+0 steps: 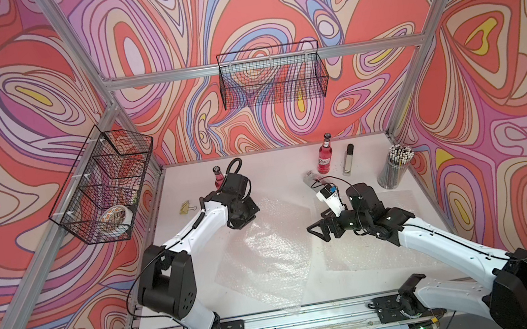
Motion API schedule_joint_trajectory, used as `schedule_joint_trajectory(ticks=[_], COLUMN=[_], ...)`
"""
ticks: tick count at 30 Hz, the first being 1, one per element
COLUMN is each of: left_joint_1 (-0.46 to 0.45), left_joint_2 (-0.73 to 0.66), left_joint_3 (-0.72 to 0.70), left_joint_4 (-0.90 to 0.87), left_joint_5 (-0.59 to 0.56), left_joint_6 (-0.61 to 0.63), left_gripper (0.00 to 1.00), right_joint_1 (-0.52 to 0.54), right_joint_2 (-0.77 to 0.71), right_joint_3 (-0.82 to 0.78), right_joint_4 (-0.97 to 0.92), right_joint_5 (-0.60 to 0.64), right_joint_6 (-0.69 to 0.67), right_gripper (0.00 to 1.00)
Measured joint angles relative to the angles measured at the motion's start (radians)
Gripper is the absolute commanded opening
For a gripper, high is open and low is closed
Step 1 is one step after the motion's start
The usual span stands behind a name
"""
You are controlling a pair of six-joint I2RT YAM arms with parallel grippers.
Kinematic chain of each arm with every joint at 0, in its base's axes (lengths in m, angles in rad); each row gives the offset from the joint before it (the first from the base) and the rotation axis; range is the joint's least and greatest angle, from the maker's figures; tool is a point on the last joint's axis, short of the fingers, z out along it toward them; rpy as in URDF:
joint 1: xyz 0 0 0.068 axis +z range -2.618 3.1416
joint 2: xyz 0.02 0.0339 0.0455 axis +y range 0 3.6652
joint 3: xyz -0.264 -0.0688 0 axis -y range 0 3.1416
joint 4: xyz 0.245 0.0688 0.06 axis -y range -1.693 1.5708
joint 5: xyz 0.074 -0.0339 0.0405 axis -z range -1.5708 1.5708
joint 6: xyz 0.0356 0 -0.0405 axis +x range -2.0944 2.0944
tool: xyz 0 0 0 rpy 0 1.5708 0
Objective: Wrap wine bottles in bubble wrap
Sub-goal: Adjust the bubble wrap at the center of the board.
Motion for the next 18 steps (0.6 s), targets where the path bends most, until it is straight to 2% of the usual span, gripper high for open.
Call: schedule_joint_trajectory(ticks=[5,8,11,14,18], left_joint_1=[0.026,0.027,0.031,0.029,0.020], left_joint_2=[-0.043,-0.042,-0.034,0.026,0.092], left_joint_3=[-0.195,-0.231,-0.239,-0.155,-0.094], left_joint_4=[0.121,0.162,0.220,0.231,0.306], left_joint_5=[-0.082,-0.130,-0.147,-0.149,-0.130], left_joint_6=[-0.290,-0.391,-0.427,-0.404,-0.374], left_gripper=[0.00,0.00,0.00,0.01,0.20], right_joint_1=[0.001,0.002,0.002,0.002,0.002], right_joint_2=[0.034,0.050,0.050,0.050,0.050], right_joint_3=[0.016,0.031,0.036,0.036,0.036], right_joint_4=[0.011,0.000,-0.008,-0.007,-0.007], right_joint_5=[-0.008,-0.006,-0.002,-0.001,0.009], right_joint_6=[-0.003,-0.013,-0.020,-0.019,-0.016], right_gripper=[0.98,0.98,0.98,0.98,0.98])
